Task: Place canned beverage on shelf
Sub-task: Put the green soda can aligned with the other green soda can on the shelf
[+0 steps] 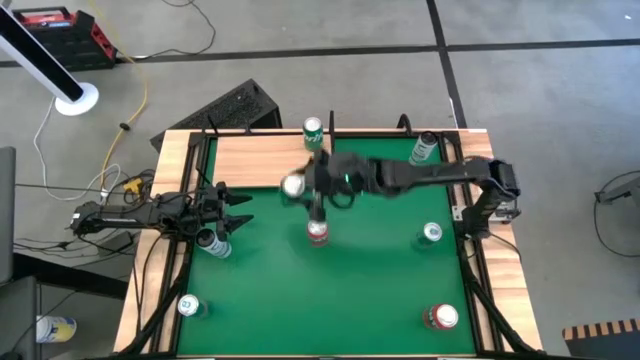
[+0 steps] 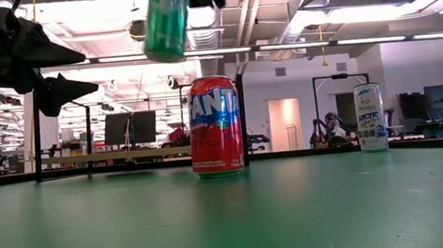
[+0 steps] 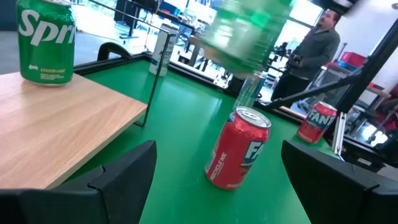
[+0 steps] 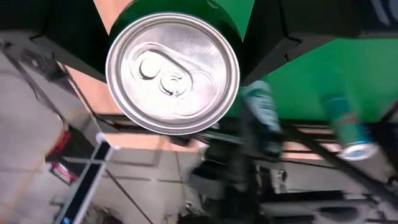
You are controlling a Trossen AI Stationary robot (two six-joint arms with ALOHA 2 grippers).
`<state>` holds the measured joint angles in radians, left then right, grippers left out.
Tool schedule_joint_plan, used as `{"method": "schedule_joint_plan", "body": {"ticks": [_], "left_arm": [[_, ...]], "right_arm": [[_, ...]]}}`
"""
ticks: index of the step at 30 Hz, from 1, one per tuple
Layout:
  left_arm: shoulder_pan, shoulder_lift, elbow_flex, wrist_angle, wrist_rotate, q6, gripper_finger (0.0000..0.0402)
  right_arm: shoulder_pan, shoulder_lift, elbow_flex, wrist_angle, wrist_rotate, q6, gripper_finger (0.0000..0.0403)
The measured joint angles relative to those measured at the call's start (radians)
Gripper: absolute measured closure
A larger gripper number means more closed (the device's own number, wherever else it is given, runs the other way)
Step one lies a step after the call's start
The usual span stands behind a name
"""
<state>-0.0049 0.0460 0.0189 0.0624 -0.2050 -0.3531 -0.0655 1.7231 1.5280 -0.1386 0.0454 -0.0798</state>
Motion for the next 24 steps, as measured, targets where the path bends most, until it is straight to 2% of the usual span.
{"method": "schedule_joint_plan", "body": {"ticks": [3, 6, 8, 20, 24], "left_arm": [[0.0, 0.0, 0.0, 0.0, 0.0, 0.004, 0.007], [0.0, 0.0, 0.0, 0.001, -0.001, 0.01, 0.007], [0.0, 0.0, 0.0, 0.001, -0.001, 0.017, 0.007], [0.0, 0.013, 0.0, -0.001, -0.009, 0.018, 0.007], [0.0, 0.013, 0.0, -0.001, -0.004, 0.018, 0.007]], "right_arm": [[-0.083, 0.042, 0.006, 0.043, -0.041, 0.008, 0.0069], [-0.154, 0.069, -0.001, -0.009, -0.082, 0.025, 0.0069], [-0.186, 0.102, 0.024, 0.018, -0.11, 0.03, 0.0069], [-0.289, 0.225, 0.074, -0.071, -0.113, 0.091, 0.0069], [-0.308, 0.233, 0.073, -0.128, -0.078, 0.138, 0.0069]]}}
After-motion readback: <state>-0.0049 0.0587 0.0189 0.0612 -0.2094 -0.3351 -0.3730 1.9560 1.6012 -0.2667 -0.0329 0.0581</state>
